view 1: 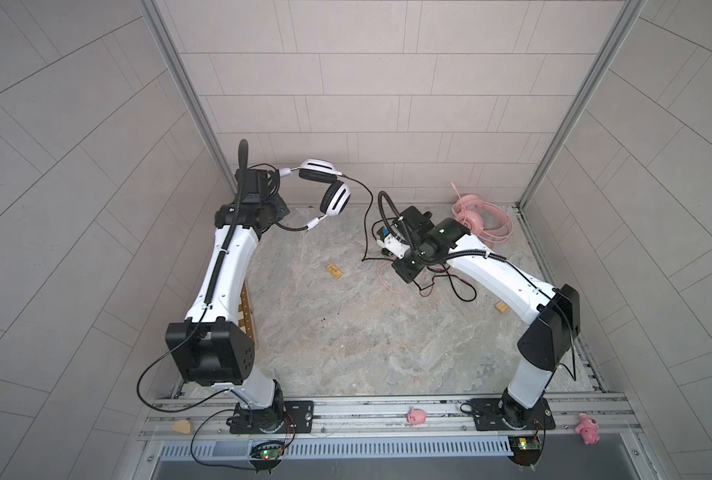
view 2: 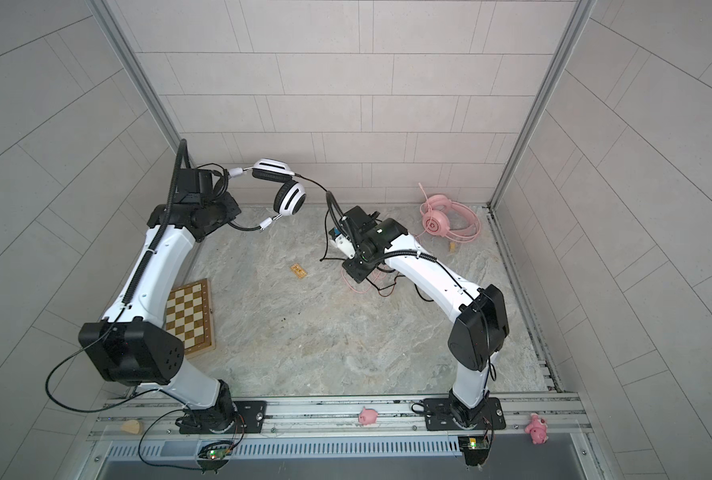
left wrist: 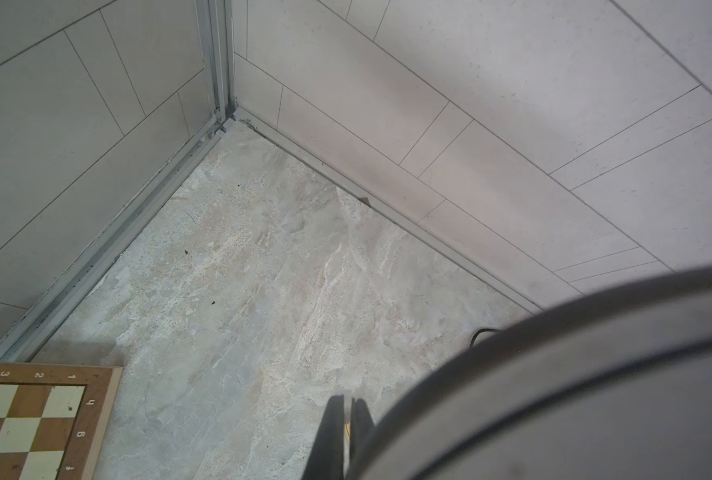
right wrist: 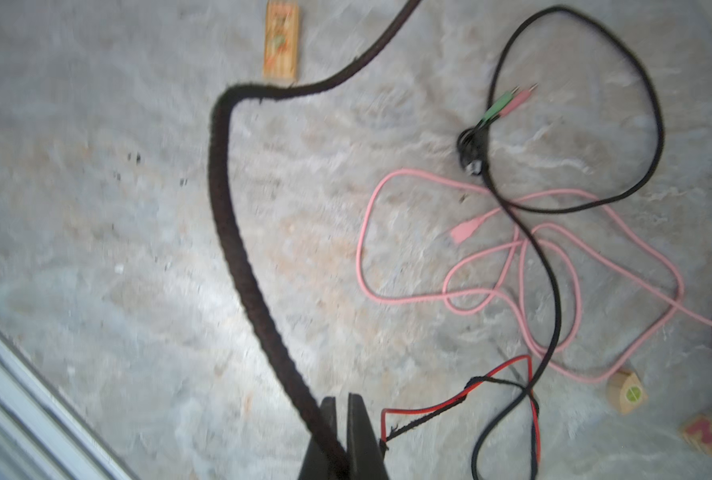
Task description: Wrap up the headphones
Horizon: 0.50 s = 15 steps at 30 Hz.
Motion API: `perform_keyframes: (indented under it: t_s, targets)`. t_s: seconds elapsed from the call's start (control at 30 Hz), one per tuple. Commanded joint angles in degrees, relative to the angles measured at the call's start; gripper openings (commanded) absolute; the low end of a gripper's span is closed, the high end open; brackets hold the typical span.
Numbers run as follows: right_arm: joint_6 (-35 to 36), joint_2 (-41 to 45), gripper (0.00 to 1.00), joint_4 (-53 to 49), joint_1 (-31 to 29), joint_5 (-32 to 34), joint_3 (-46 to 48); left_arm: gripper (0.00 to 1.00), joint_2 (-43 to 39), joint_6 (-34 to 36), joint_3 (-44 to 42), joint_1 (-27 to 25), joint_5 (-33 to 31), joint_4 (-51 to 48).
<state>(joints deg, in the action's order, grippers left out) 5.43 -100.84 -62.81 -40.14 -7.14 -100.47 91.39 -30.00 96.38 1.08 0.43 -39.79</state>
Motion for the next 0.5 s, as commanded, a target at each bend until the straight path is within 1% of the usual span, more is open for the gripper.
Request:
perform_keyframes:
  t_s: [0.0,0.07,0.13,0.23,0.3,0.4,0.47]
  targets:
    - [3.2,3.2,0.0,-13.9,-4.8,3.8,-3.6,0.0,1.7,1.5,0.5,-2.3,-0.8,2.3]
    - [4.1,3.8,0.0,-14.2,-6.5,3.5,-5.4,0.0,2.8,2.7,0.7,-4.3,0.9,1.7]
    - [4.6,4.5,0.0,-12.9,-6.9,3.9,-7.0,0.0,3.5,4.3,0.7,-6.0,3.4,0.6]
    - [4.6,4.7,0.0,-11.7,-6.6,9.0,-10.5,0.0,3.9,7.5,0.7,-9.1,3.4,-1.8]
    - [5.3,3.5,0.0,-13.1,-5.4,10.4,-14.5,0.0,4.4,10.6,1.9,-11.1,4.3,-3.7]
    - [6.0,1.8,0.0,-14.8,-3.0,11.1,-19.8,0.0,5.9,14.5,3.2,-12.7,11.2,-6.5]
    - [6.3,1.0,0.0,-15.0,-1.4,10.1,-22.1,0.0,7.3,16.3,4.4,-13.1,14.6,-9.7]
